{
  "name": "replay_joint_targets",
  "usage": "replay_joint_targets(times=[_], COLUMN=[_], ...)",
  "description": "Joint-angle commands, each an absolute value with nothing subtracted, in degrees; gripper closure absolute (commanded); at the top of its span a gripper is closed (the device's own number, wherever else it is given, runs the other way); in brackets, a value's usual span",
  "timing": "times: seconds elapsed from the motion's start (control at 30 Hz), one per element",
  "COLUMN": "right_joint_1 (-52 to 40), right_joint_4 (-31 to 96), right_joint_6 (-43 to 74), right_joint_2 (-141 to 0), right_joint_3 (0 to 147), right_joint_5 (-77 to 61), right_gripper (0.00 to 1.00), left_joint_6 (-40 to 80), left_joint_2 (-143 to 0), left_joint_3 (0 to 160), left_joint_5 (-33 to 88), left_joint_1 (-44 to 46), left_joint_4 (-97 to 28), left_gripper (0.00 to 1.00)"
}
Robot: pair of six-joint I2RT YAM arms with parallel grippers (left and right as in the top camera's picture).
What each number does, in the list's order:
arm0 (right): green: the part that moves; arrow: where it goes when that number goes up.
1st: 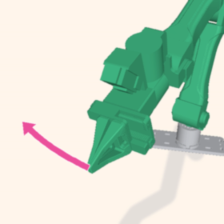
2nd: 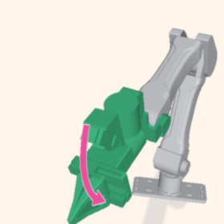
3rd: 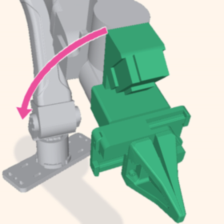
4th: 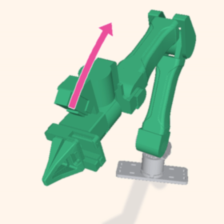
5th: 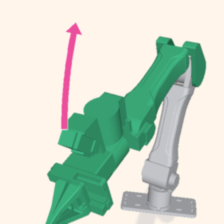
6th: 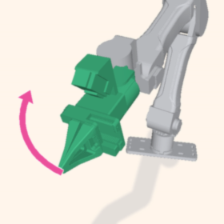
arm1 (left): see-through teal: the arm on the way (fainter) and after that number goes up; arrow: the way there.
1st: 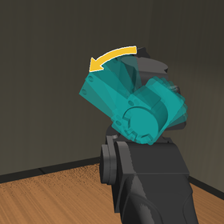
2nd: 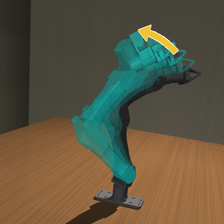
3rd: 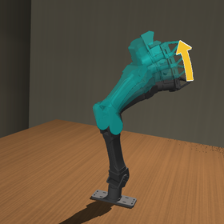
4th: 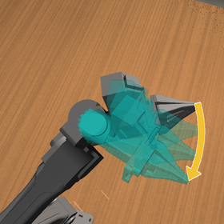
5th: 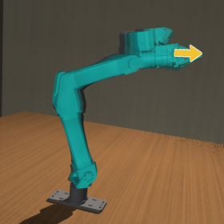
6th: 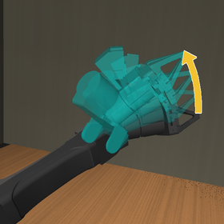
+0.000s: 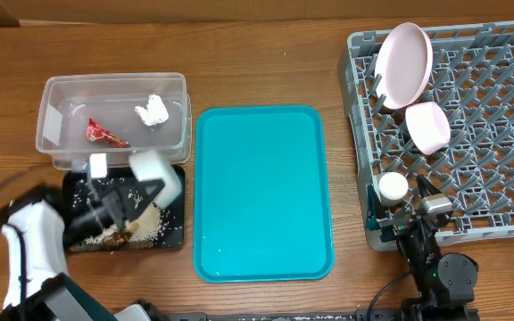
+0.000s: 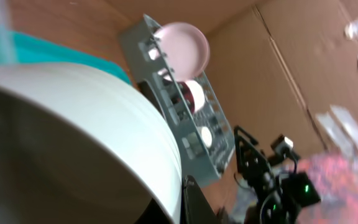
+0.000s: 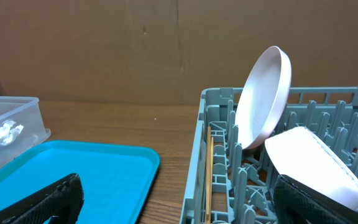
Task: Sort waste into correct bins and load items into the dishwasher
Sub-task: 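Carry the empty white bowl with the left gripper into the dish rack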
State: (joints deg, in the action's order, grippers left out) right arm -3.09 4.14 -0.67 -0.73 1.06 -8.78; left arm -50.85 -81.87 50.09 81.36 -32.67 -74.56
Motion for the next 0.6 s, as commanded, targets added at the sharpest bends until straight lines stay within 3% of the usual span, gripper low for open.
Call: replay_joint_targets(times=[0.0, 0.1, 0.3, 0.43, 0.57], right_joint_1=[-2.87, -2.87, -2.87, -2.87, -2.87], right_joint_4=[3.92, 3.92, 3.92, 3.92, 3.92], right_joint_6=[-0.89, -0.89, -0.89, -0.89, -0.89], right_joint_2=[-0.34, -0.34, -0.34, -0.34, -0.34], right_joint_3=[0.47, 0.47, 0.47, 0.47, 0.47], right_joint_5=[-9.06, -9.06, -9.04, -9.06, -9.06], right_gripper=[0.00, 0.00, 0.00, 0.00, 0.00], left_joint_6=[-34.96, -11.51, 23.90, 39.16, 49.74], left_joint_2=[-81.25, -81.25, -81.41, -83.85, -90.74], left_joint_3=[57.12, 62.06, 65.43, 65.43, 66.83], left_joint_5=[81.43, 73.82, 62.94, 52.10, 48.66], left_joint_1=[-26.70, -18.59, 1.85, 14.20, 22.31], left_joint_4=[-67.88, -52.38, -15.07, 6.07, 22.59], left_gripper=[0.96, 0.96, 0.96, 0.96, 0.96])
